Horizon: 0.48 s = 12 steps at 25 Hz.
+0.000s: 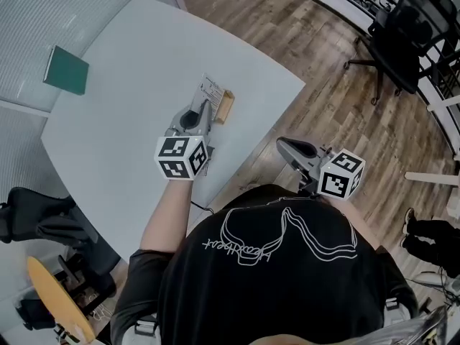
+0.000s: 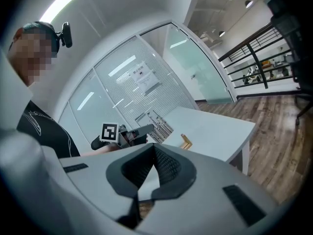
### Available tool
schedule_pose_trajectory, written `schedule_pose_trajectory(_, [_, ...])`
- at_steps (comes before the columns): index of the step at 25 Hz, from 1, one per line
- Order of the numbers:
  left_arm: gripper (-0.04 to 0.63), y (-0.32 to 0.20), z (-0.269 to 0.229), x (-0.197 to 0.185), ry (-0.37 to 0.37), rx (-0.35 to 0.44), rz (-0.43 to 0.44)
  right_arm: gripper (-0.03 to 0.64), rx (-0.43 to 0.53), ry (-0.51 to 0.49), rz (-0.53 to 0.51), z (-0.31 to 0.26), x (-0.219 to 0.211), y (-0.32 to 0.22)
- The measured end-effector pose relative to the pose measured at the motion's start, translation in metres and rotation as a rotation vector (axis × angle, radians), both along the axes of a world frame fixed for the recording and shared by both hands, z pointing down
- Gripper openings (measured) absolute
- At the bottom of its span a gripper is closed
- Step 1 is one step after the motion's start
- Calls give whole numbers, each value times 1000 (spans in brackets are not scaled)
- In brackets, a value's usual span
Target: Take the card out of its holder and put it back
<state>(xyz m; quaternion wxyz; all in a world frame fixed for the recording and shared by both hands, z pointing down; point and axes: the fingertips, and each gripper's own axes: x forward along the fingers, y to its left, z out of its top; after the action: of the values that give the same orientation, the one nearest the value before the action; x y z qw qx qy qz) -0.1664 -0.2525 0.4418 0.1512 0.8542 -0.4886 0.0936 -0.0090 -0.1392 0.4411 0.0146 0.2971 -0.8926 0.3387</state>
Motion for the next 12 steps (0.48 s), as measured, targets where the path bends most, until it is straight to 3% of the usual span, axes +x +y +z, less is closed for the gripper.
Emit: schedule_pose_trajectory(12, [25, -22, 44, 4, -43, -63, 23, 9, -57, -30, 39, 17, 5, -11])
